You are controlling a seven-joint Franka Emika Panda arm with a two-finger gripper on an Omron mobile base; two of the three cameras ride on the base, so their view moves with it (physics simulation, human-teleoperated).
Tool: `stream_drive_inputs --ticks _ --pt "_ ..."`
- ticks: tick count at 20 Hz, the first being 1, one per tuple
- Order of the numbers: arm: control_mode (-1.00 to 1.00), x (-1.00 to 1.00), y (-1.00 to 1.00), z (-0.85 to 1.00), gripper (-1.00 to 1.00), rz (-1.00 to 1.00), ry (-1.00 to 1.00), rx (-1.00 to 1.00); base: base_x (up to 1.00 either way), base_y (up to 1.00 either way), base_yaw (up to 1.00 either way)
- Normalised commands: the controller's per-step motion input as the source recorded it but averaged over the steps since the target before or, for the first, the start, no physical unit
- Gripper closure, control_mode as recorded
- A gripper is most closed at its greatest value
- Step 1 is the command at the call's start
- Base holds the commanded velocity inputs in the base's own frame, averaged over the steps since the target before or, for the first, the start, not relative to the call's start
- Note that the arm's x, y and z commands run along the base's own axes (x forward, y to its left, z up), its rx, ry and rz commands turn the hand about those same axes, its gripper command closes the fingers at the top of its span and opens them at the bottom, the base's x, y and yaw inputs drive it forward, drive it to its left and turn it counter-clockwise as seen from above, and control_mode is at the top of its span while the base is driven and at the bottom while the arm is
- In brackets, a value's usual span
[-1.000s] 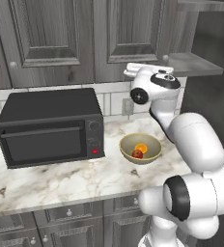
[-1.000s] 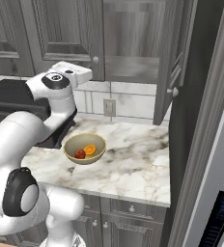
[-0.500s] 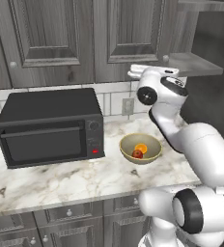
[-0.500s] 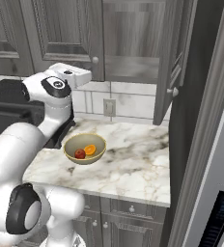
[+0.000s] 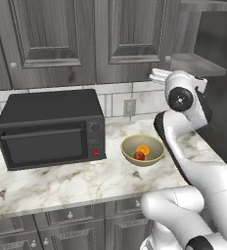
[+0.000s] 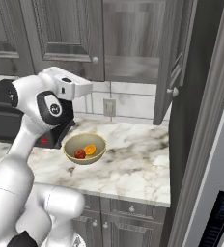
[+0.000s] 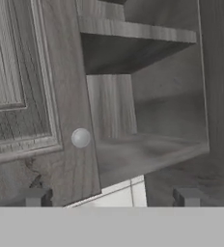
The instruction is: Open the cabinet. Pick the orange and apple from the cabinet and place them into the bowl. Then close the cabinet.
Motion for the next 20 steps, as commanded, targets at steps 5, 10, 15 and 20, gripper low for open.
stream_drive_inputs --ticks 5,10,15,20 --pt "-1.0 -1.0 -0.64 0.3 -1.0 0.0 0.2 0.19 0.0 0.0 0.0" --pt "-1.0 -1.0 -0.77 0.05 -1.0 0.0 0.09 0.15 0.0 0.0 0.0" --pt "-1.0 -0.96 -0.64 0.0 -1.0 0.0 -0.05 0.04 0.0 0.0 0.0" --pt "-1.0 -0.39 -0.04 -0.07 -1.0 0.07 -0.4 -0.02 0.0 0.0 0.0"
